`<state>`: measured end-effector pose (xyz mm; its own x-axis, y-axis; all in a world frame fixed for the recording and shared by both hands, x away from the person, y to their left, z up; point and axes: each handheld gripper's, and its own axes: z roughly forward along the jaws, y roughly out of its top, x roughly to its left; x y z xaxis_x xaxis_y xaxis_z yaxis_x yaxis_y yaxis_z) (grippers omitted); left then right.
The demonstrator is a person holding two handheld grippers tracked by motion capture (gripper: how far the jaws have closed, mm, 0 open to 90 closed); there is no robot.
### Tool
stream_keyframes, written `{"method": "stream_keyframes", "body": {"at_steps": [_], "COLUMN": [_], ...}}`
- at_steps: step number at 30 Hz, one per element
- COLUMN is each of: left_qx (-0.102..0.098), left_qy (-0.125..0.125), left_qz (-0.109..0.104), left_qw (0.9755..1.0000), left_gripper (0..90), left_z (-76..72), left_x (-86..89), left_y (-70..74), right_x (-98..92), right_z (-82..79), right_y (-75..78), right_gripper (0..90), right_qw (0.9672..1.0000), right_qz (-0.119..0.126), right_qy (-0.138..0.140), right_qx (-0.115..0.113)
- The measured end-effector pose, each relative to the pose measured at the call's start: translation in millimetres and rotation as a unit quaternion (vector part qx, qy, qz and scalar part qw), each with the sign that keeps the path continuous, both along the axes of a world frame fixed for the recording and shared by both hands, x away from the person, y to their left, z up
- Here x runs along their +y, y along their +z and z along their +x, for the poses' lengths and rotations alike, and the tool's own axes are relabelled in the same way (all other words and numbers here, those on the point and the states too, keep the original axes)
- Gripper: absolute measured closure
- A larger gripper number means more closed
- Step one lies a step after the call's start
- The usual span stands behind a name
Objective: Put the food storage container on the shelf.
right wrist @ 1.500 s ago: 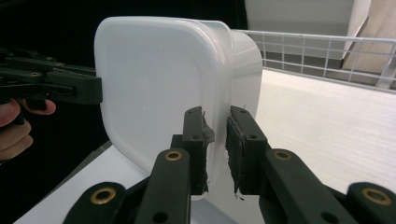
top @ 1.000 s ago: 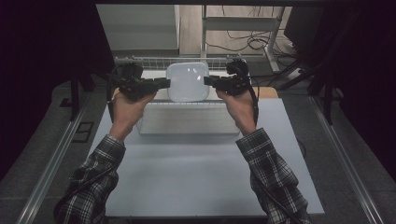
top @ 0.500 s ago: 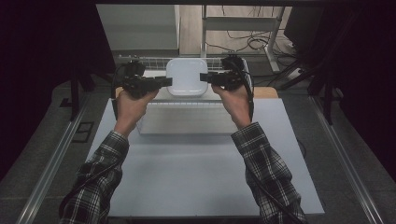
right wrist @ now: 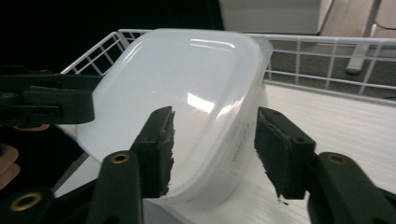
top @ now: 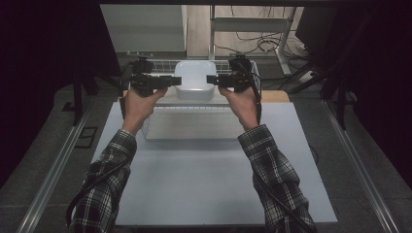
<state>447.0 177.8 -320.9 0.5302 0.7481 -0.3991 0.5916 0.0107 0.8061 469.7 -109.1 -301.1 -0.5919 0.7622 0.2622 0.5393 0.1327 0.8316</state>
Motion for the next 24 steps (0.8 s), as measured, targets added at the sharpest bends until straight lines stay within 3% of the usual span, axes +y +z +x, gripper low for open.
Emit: {"method": "stream_keyframes", "body": {"at_steps": [6, 8, 10, 14, 16, 19, 24], "left_qx": [-0.009, -0.020, -0.034, -0.047, -0.049, -0.057, -0.072], "left_qy": [0.025, 0.033, 0.035, 0.007, -0.013, -0.027, -0.044], "left_qz": [-0.008, 0.007, 0.019, -0.007, 0.003, 0.019, 0.024], "left_qw": [0.9996, 0.9992, 0.9986, 0.9988, 0.9987, 0.9979, 0.9961], "left_gripper": [37.5, 35.3, 30.8, 20.3, 17.2, 12.1, 8.2], "left_z": [7.3, 5.9, 2.8, -3.2, -6.4, -11.4, -19.9], "left_x": [-3.2, -5.3, -6.2, -2.3, -3.7, -6.0, -8.0], "left_y": [-5.0, -3.7, -0.8, 4.3, 4.2, 0.7, -6.4], "right_x": [-2.7, -4.2, -5.3, -11.7, -13.3, -11.4, -8.0], "right_z": [9.8, 11.8, 10.7, 6.8, 5.0, 1.2, -10.4], "right_y": [-3.7, -5.0, -4.6, -1.7, -1.1, -2.6, -8.5], "right_gripper": [36.2, 34.4, 31.8, 22.0, 16.5, 9.1, 3.5], "right_qw": [0.9995, 0.9994, 0.9994, 0.9993, 0.9992, 0.9992, 0.9974], "right_qz": [0.003, 0.010, 0.003, 0.019, 0.023, 0.007, -0.014], "right_qy": [-0.031, -0.033, -0.035, -0.018, -0.004, 0.017, 0.044], "right_qx": [0.002, 0.005, -0.007, -0.027, -0.031, -0.037, -0.056]}}
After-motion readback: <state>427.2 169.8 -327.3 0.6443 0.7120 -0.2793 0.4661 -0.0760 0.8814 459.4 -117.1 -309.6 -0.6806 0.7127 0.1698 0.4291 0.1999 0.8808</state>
